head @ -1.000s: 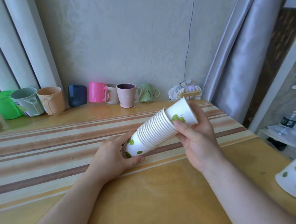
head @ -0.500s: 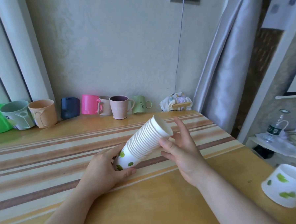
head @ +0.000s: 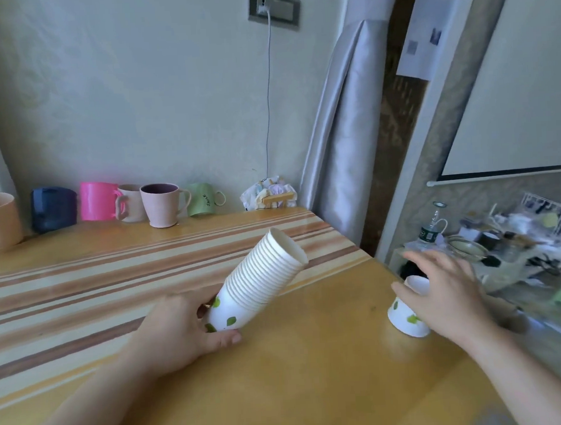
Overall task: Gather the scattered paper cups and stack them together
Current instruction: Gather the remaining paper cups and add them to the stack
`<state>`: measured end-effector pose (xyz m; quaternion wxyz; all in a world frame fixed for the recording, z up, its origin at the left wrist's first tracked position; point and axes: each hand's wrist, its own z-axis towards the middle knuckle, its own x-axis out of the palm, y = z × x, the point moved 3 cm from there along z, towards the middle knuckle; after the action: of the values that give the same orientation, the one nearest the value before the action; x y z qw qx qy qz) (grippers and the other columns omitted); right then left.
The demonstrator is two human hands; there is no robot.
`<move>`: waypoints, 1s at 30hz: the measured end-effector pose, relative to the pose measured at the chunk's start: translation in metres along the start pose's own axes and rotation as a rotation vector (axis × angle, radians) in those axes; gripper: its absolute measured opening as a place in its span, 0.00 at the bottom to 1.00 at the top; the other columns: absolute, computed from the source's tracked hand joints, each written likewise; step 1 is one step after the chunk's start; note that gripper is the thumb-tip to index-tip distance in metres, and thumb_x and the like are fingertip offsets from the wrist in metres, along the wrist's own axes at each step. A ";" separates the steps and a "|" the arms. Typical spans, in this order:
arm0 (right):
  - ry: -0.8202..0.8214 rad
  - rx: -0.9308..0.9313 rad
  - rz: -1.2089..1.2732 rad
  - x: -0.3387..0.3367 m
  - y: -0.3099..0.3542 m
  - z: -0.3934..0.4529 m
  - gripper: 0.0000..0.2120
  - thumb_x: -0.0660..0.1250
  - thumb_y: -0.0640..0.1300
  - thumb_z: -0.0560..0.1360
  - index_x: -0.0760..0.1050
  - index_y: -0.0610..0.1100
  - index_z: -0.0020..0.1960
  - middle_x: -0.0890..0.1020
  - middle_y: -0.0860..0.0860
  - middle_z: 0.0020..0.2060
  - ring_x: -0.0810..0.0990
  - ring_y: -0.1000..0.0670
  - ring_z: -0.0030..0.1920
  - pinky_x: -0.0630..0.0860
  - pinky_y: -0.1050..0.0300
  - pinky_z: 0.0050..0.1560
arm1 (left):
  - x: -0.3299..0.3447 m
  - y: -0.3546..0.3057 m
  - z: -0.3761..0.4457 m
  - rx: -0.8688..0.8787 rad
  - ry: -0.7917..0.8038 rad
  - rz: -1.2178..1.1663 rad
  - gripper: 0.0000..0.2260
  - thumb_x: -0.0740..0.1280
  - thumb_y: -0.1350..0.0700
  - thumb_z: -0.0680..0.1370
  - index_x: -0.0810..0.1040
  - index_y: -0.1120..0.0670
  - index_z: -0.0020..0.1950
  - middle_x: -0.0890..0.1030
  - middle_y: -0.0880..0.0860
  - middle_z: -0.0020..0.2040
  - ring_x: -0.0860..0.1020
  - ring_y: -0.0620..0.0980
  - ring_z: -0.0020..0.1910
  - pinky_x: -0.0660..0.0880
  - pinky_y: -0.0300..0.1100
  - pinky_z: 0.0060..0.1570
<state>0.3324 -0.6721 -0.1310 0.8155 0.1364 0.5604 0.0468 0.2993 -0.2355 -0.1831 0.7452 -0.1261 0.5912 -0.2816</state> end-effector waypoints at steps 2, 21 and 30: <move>0.142 0.012 0.089 0.011 -0.017 -0.012 0.33 0.71 0.64 0.75 0.71 0.62 0.78 0.73 0.55 0.75 0.71 0.43 0.75 0.67 0.47 0.69 | 0.011 -0.019 -0.003 0.044 0.005 0.026 0.31 0.76 0.27 0.61 0.81 0.35 0.62 0.84 0.41 0.41 0.80 0.42 0.41 0.80 0.44 0.44; 0.402 -0.118 0.168 -0.001 0.007 -0.044 0.46 0.79 0.57 0.72 0.60 0.61 0.84 0.79 0.54 0.69 0.70 0.45 0.74 0.76 0.48 0.63 | 0.027 -0.070 -0.033 0.040 -0.177 0.126 0.35 0.84 0.42 0.66 0.80 0.39 0.72 0.75 0.28 0.53 0.75 0.40 0.52 0.68 0.35 0.54; 0.363 0.146 1.766 0.010 0.075 -0.043 0.35 0.73 0.26 0.75 0.73 0.53 0.76 0.86 0.44 0.62 0.86 0.41 0.63 0.84 0.46 0.56 | 0.030 -0.066 -0.036 0.023 -0.217 0.093 0.35 0.83 0.42 0.67 0.78 0.38 0.74 0.79 0.33 0.54 0.72 0.39 0.53 0.66 0.28 0.54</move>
<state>0.3023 -0.5910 -0.1336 0.3710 0.5590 0.3733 0.6407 0.2517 -0.3002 -0.1826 0.8186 -0.1197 0.5088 -0.2382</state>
